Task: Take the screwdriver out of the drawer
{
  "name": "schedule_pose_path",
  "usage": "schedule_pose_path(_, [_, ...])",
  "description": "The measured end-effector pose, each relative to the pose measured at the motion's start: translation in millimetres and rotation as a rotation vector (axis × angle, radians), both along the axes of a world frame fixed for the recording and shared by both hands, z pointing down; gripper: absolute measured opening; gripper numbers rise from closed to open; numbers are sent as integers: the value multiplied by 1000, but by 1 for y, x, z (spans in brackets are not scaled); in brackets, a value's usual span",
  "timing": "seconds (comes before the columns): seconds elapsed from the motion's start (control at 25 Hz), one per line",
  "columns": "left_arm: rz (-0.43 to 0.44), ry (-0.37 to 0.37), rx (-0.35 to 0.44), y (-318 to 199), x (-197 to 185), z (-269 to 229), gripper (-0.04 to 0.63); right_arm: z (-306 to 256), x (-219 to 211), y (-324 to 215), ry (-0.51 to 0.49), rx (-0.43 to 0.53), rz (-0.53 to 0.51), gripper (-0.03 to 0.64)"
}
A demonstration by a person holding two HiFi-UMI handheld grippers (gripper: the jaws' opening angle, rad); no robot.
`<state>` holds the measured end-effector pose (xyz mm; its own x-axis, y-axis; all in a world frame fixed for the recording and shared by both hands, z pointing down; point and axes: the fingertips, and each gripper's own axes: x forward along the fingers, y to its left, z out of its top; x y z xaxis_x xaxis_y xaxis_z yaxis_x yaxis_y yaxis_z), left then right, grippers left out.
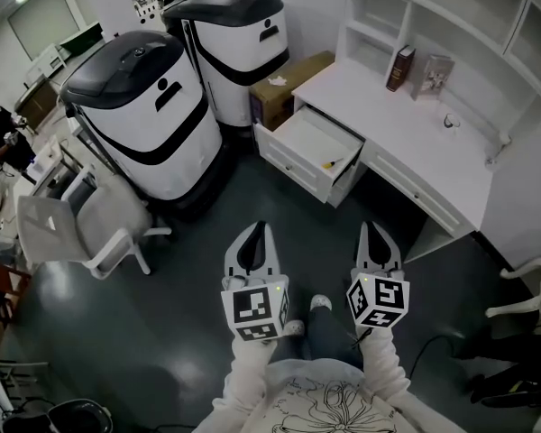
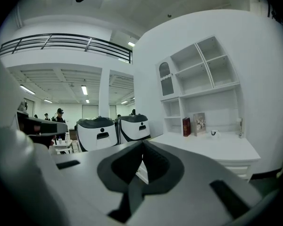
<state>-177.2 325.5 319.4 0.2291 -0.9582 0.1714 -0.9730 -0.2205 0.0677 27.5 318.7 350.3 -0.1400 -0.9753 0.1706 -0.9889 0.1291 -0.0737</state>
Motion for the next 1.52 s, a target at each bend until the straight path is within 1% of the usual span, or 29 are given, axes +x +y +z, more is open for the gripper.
schedule_pose_path(0.2, [1,4,-16,-18,0,8,9,9,1,-18,1,-19,5,3])
schedule_pose_path(0.4, [-17,0,-28,-51,1,14,10,14,2,-52,0,-28,-10,3])
schedule_pose_path(0.72, [-42,-8,-28,-127,17,19,9,20,16,-136,-7,-27,-41,3])
schedule_pose_path(1.24, [-98,-25,-25,-263,53,11,10,13,50,-285,-13,-19,-113,3])
schedule_pose_path(1.52, [-110,-32,-43,-313,71,20,10,22,69,-341,-22,-34,-121,3])
